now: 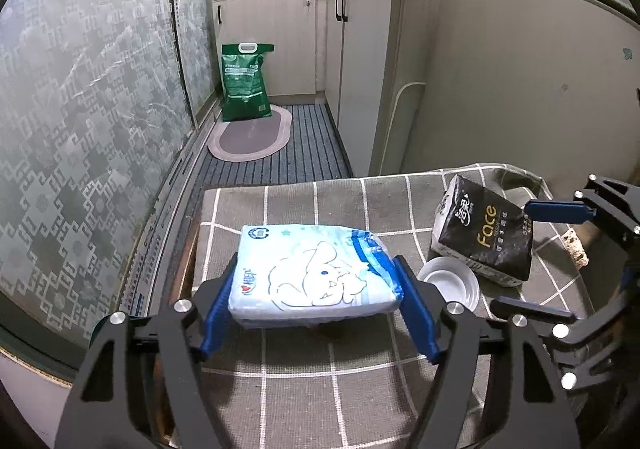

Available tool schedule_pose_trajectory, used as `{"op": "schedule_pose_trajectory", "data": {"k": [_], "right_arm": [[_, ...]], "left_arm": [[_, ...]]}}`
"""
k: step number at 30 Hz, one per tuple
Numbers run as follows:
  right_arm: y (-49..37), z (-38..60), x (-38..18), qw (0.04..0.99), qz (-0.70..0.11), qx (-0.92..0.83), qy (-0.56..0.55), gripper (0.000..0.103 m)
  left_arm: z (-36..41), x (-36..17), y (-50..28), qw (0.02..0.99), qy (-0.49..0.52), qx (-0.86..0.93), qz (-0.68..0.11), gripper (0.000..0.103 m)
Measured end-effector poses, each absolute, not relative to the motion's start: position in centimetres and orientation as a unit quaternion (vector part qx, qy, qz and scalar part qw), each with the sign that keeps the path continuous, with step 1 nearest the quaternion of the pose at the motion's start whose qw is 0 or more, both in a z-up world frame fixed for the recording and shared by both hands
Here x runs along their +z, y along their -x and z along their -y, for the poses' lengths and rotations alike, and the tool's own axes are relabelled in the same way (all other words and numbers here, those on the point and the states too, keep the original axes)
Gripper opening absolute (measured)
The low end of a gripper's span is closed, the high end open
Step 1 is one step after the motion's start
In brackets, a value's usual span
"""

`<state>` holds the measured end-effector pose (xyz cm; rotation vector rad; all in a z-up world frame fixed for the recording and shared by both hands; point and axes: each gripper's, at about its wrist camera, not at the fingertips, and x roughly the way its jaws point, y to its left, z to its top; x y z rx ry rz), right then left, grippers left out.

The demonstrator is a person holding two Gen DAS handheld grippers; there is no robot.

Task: Collect trash
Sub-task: 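Grasp the wet-wipe pack with the left gripper while the right gripper grasps the black tissue pack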

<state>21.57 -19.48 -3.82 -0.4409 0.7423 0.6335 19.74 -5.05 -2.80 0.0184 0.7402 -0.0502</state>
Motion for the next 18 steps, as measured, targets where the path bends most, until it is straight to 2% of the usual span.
{"op": "schedule_pose_trajectory", "data": {"k": [5,13,15,18], "right_arm": [[-22.5,19.6,-4.4,0.860,-0.360,0.306,0.194,0.079],[-23.3,19.6,-4.5,0.861,-0.364,0.311,0.174,0.066],[-23.6,19.6,-4.5,0.858,-0.370,0.318,0.159,0.058],[-23.7,19.8,-4.4,0.856,-0.379,0.320,0.146,0.053]], "left_arm": [[4.8,-2.2,-19.4,0.934,0.006,-0.034,-0.355,0.074],[4.0,-1.1,-18.5,0.938,0.027,-0.052,-0.343,0.074],[3.8,-0.7,-18.1,0.939,0.032,-0.061,-0.338,0.074],[3.5,0.1,-17.3,0.941,0.040,-0.073,-0.328,0.074]]}}
